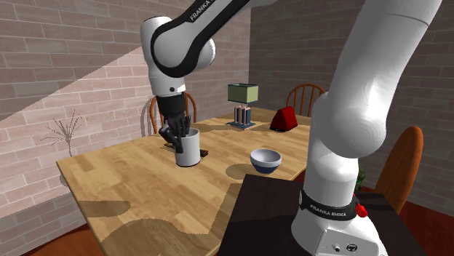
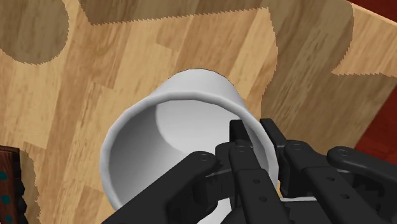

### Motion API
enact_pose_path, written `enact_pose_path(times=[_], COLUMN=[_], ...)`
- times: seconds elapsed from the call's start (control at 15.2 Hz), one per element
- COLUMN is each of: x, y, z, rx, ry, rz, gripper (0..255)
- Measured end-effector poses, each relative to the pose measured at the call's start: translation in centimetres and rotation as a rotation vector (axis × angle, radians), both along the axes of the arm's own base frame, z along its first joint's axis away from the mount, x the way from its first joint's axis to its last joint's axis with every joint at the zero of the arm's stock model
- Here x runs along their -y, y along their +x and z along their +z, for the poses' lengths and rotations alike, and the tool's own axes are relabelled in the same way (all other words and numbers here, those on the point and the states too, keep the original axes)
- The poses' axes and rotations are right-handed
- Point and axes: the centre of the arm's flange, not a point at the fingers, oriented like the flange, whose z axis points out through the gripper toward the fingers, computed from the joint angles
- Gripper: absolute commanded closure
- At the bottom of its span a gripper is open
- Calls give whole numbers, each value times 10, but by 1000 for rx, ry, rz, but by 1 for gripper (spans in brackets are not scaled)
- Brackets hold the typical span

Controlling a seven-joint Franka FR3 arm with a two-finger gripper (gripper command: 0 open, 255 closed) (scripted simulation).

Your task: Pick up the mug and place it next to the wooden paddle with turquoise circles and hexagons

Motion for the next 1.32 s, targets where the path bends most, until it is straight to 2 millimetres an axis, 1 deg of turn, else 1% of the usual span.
enact_pose_path(times=[0.07, 0.2, 0.26, 0.33, 0.59, 0.66, 0.79, 1.06, 1.19, 1.32], x=[13, 39, 52, 70, 115, 133, 160, 210, 237, 262], y=[4, 9, 11, 11, 21, 23, 25, 30, 37, 39], z=[-3, 0, -3, 1, 1, 1, 1, 1, 1, 3], rx=[0, 0, -1, 0, 0, 0, 0, 0, 0, 0], ry=[0, 0, 0, 0, 0, 0, 0, 0, 0, 0], rz=[0, 0, 0, -1, 1, -1, -1, 0, 0, 0], gripper=[255, 255, 255, 255, 255, 255, 255, 255, 255, 255])
